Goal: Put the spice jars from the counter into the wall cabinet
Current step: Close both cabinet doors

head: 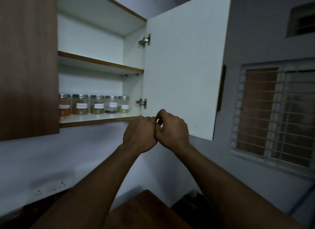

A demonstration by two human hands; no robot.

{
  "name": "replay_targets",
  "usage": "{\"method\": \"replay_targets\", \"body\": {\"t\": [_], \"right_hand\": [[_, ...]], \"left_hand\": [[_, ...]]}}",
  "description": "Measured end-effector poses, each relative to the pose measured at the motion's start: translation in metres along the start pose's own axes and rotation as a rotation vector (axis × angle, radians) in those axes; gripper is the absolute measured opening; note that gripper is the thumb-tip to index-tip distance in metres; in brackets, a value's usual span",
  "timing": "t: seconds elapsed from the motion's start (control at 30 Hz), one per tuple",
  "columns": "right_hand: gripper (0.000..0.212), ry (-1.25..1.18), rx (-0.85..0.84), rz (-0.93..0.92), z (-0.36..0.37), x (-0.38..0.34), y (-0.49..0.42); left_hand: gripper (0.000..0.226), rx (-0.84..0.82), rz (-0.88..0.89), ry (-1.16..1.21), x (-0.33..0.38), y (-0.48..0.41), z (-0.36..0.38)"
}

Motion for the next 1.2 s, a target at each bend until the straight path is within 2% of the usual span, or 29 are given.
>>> {"method": "replay_targets", "body": {"t": [0.27,0.37,0.5,0.63,0.7,0.83,1.03,1.2], "right_hand": [[0.010,-0.066,0.203,0.128,-0.055,0.088,0.016],[0.019,-0.128,0.244,0.228,-0.060,0.130,0.021],[0.045,-0.168,0.219,0.398,-0.049,0.185,0.026],[0.057,-0.279,0.019,0.471,-0.020,0.219,0.027],[0.056,-0.342,-0.032,0.460,-0.007,0.228,0.028],[0.042,-0.389,0.049,0.469,0.003,0.235,0.030],[0.015,-0.372,0.079,0.430,0.000,0.228,0.037],[0.019,-0.417,0.126,0.342,0.001,0.191,0.048]], "left_hand": [[0.034,0.052,0.208,-0.058,0.091,-0.054,0.000],[0.037,0.071,0.282,-0.118,0.121,-0.074,0.008],[0.055,0.087,0.399,-0.254,0.157,-0.099,0.027],[0.064,0.057,0.464,-0.362,0.180,-0.119,0.039],[0.066,0.036,0.482,-0.419,0.185,-0.125,0.045],[0.056,0.038,0.515,-0.503,0.184,-0.132,0.053],[0.047,0.087,0.512,-0.487,0.180,-0.120,0.041],[0.044,0.202,0.582,-0.436,0.157,-0.093,0.023]]}}
Point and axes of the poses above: each hand's wrist, its own y-axis away from the middle knuckle, its own z-axis out of the palm, x = y × z, the point moved 5 cm from there along -y, towards the middle knuckle, and after that the axes turned 12 degrees about -x, right-handed, at the moved point
